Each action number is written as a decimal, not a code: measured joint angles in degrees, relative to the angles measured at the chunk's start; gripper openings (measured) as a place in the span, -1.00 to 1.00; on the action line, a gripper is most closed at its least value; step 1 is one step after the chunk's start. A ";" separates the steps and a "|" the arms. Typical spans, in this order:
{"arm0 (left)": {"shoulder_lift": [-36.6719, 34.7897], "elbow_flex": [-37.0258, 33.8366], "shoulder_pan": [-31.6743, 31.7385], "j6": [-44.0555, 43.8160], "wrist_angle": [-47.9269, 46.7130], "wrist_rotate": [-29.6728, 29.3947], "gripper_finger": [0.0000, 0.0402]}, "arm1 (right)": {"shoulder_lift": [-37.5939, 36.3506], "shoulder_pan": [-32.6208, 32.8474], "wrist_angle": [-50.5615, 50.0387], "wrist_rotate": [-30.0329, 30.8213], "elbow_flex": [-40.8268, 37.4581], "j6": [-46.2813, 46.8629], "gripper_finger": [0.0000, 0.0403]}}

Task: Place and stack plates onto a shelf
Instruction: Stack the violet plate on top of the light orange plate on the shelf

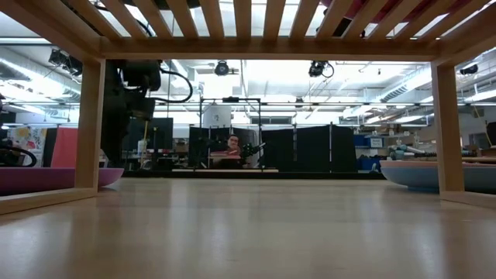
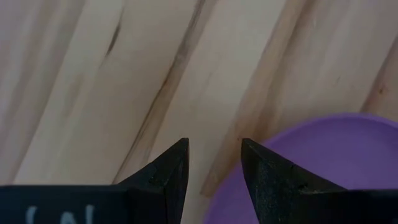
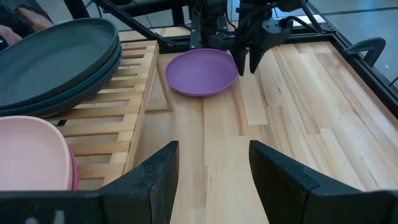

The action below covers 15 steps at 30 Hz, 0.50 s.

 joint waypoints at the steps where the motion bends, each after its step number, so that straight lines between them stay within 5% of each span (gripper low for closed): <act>1: 0.00 0.00 0.00 0.52 0.01 0.11 -0.24 | 0.00 0.00 0.00 0.00 0.00 0.00 -0.01; 15: 1.38 0.02 -1.18 6.40 -0.72 1.61 -0.24 | 0.02 0.00 -0.04 -0.02 0.00 0.00 -0.01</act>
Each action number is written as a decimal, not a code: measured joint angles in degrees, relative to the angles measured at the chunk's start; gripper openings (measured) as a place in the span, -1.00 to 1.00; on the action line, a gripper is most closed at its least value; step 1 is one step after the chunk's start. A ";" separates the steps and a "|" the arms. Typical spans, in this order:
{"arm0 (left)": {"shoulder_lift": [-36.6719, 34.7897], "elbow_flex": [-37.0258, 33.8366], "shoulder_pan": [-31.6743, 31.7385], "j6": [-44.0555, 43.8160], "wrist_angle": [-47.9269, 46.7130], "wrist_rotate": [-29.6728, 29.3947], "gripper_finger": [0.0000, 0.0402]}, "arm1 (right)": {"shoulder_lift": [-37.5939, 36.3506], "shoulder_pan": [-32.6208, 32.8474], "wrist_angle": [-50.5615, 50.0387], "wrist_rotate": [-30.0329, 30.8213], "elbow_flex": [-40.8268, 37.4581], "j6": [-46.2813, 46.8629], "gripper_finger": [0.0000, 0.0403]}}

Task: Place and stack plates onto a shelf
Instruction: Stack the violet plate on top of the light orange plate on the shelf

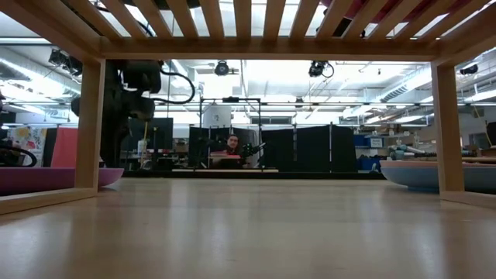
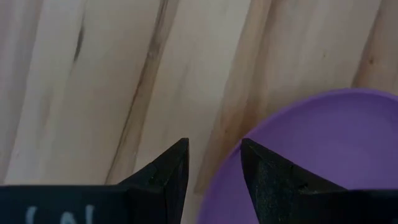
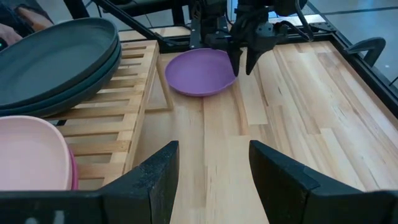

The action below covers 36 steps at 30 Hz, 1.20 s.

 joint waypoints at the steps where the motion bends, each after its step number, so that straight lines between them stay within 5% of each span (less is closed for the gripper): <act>1: 0.70 0.04 -0.02 0.04 0.22 0.06 -0.24 | 0.00 0.00 0.00 0.00 0.00 0.00 -0.01; 11: 6.46 0.02 0.00 0.15 -0.04 -0.06 -0.24 | 0.02 0.00 0.04 0.00 0.00 0.00 -0.01; 36: 6.19 0.04 -0.02 -1.56 -0.06 -0.09 -0.24 | 0.02 0.01 0.03 0.00 0.00 1.39 -0.01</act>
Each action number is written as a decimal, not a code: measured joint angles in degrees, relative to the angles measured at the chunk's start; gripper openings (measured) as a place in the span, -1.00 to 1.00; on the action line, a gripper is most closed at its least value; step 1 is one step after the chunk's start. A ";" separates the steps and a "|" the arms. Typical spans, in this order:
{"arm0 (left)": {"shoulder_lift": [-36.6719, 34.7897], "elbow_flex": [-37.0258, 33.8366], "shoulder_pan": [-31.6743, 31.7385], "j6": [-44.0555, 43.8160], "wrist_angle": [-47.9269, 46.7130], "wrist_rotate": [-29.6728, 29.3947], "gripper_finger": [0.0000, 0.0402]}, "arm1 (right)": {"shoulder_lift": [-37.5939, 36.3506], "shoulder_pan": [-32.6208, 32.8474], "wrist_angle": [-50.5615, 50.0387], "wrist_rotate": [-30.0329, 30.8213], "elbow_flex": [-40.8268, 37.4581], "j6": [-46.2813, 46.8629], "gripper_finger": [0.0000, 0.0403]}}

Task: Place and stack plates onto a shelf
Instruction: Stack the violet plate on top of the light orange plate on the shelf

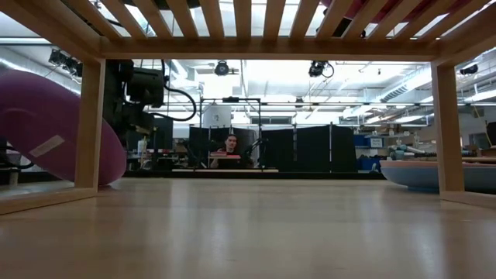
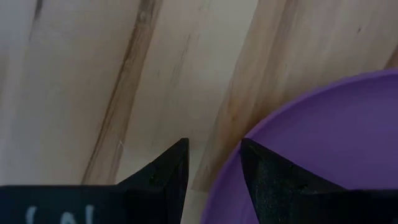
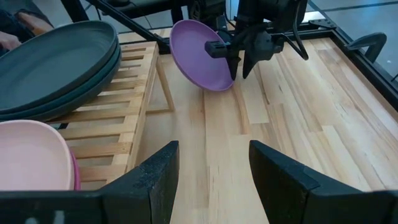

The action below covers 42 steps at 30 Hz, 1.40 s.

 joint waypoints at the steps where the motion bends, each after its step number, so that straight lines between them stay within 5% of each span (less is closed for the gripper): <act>1: 0.00 0.00 0.00 -0.15 0.02 0.00 -0.24 | 0.00 0.01 0.01 0.00 0.00 -0.01 -0.01; 22: -0.02 7.29 0.02 -0.09 -3.87 -0.20 -0.24 | 0.00 0.00 0.01 0.00 0.00 0.05 -0.01; 42: 0.62 5.52 -0.10 2.70 -8.92 -6.18 -0.24 | 0.00 -0.01 -0.01 -0.35 0.00 -0.08 -0.01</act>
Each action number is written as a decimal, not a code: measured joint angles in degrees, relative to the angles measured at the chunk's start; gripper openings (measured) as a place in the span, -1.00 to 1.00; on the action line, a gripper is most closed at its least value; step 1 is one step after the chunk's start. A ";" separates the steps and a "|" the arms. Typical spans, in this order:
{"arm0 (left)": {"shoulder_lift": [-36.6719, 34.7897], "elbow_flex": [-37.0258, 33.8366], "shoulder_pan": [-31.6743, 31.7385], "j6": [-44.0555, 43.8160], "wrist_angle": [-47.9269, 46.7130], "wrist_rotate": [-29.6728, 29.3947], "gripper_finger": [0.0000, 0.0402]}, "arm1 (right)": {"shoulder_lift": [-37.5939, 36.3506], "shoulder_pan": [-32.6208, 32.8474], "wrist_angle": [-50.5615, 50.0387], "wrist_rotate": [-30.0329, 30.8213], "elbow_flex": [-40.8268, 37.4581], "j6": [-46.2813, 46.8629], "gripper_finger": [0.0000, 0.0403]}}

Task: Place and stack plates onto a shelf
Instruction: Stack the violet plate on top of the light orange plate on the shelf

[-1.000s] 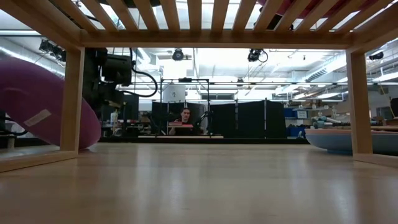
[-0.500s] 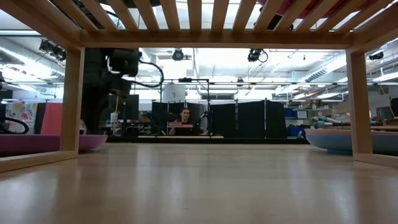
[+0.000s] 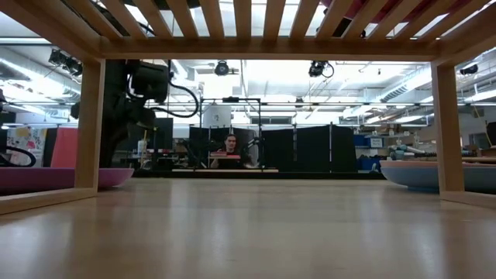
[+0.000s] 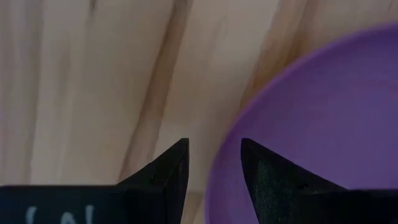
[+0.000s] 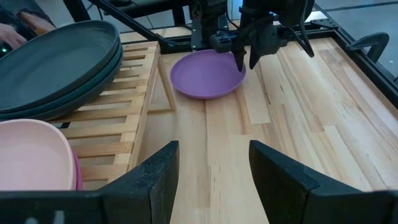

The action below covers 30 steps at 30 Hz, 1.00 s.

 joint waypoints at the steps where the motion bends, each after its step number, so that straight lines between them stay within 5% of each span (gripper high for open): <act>1: 0.02 0.11 -0.15 0.00 0.38 0.01 -0.24 | 0.00 0.02 0.00 0.00 0.00 0.00 -0.01; 7: -0.01 0.15 -0.17 0.00 0.22 0.04 -0.30 | 0.00 0.01 0.00 0.00 0.00 0.00 -0.01; 24: -0.01 0.15 -0.17 -0.12 0.46 0.25 -0.93 | 0.00 0.01 0.00 -0.02 0.00 -0.02 -0.01; 30: -0.01 0.15 -0.15 -0.07 0.80 -0.69 -0.96 | 0.00 0.00 0.00 -0.02 0.00 -0.02 -0.01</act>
